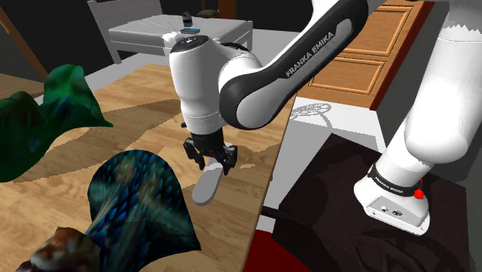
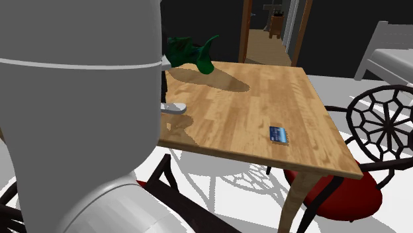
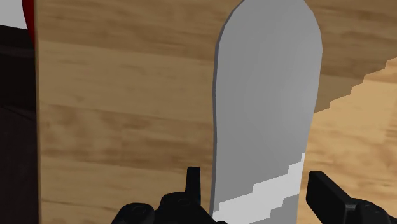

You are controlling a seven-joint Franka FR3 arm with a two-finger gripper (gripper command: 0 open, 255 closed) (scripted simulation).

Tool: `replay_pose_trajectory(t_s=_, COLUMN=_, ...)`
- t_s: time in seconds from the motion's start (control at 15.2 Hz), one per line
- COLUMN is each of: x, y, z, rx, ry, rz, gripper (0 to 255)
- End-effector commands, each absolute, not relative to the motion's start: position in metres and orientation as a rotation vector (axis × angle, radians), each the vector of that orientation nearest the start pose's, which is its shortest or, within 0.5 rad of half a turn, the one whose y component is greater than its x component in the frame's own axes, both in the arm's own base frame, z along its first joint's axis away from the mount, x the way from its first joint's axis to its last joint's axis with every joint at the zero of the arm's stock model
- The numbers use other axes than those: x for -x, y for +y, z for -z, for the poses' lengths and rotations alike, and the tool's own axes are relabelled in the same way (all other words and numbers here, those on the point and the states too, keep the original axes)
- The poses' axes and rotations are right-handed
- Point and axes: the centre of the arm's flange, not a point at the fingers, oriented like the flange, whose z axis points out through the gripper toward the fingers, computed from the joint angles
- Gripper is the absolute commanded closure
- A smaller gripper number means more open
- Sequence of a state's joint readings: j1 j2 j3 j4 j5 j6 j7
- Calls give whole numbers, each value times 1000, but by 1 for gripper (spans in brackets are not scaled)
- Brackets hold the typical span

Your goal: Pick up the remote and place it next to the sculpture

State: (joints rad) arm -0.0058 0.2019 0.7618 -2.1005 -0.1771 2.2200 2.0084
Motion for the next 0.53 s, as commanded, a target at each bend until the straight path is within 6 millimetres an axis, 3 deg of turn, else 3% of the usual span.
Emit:
replay_pose_trajectory(t_s=0.0, x=-420, y=377, z=-347, rx=2651, ry=1722, rz=-4, gripper=255)
replay_pose_trajectory(t_s=0.33, x=-420, y=377, z=-347, rx=2651, ry=1722, rz=-4, gripper=255)
replay_pose_trajectory(t_s=0.4, x=-420, y=377, z=-347, rx=2651, ry=1722, rz=-4, gripper=0)
replay_pose_trajectory(t_s=0.46, x=-420, y=377, z=-347, rx=2651, ry=1722, rz=-4, gripper=0)
